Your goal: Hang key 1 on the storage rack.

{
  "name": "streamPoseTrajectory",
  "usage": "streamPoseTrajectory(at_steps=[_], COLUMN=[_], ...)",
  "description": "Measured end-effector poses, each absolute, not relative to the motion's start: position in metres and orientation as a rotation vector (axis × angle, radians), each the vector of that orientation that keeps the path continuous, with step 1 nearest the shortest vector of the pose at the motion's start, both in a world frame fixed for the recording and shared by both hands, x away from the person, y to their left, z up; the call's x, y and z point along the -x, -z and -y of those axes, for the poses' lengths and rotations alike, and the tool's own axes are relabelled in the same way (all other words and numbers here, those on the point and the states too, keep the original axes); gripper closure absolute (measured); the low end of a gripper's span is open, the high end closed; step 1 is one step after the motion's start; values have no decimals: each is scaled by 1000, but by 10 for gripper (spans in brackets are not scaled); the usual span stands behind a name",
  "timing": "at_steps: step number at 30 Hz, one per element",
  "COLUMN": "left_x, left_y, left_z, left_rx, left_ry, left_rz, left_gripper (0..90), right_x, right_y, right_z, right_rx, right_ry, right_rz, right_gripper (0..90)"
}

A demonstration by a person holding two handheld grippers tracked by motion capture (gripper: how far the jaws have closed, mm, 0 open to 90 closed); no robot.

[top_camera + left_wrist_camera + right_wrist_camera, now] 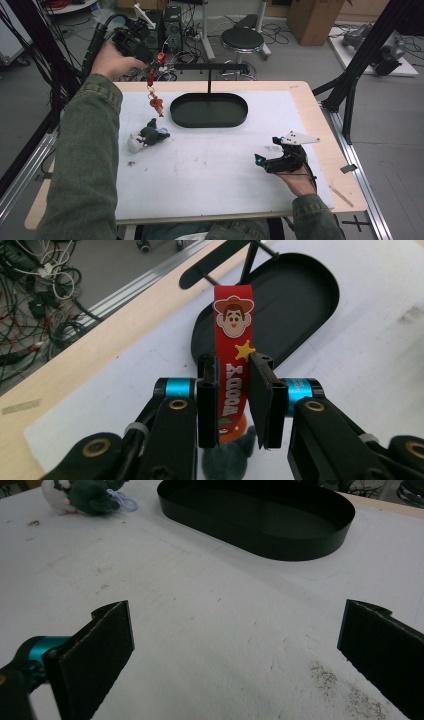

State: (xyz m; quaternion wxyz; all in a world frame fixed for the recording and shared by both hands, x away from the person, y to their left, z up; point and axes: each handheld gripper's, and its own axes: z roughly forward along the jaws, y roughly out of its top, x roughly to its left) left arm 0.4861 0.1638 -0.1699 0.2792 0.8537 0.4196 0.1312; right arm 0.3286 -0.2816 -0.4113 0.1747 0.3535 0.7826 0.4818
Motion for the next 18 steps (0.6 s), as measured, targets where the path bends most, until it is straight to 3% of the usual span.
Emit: streamPoseTrajectory(at_steps=[18], left_x=[-521], left_y=[179], left_z=[-121], left_rx=[-2239], left_ry=[-324], left_rz=[-1076], left_gripper=[749], right_x=[-330], right_y=[413], right_z=[279], right_rx=[-985], right_ry=[-1342], right_rz=[-2241], right_gripper=[5])
